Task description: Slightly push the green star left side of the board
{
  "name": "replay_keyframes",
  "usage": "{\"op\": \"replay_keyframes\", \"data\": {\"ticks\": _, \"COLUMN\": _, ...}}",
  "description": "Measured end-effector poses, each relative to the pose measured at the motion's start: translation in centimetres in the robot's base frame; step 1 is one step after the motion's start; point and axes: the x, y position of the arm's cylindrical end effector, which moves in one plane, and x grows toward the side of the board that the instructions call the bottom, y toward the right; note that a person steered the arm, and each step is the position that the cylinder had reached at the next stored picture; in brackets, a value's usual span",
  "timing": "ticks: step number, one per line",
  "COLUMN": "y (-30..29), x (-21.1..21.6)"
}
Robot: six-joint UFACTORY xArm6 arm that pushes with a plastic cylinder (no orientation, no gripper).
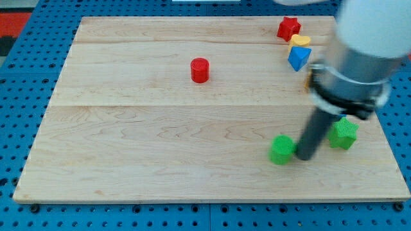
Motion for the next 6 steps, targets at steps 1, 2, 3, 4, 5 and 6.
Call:
{"op": "replay_keyframes", "data": {"ticks": 1, "y": -3.5, "x": 0.5}}
{"op": "replay_keyframes", "data": {"ticks": 2, "y": -7.2, "x": 0.4}}
{"op": "replay_keyframes", "data": {"ticks": 3, "y": -11.8, "x": -0.2}}
{"op": "replay_keyframes", "data": {"ticks": 4, "y": -13.1, "x": 0.8}}
{"op": "replay_keyframes", "data": {"ticks": 5, "y": -15.5, "x": -2.0}}
{"op": "replay_keyframes", "data": {"ticks": 6, "y": -16.1, "x": -5.5}}
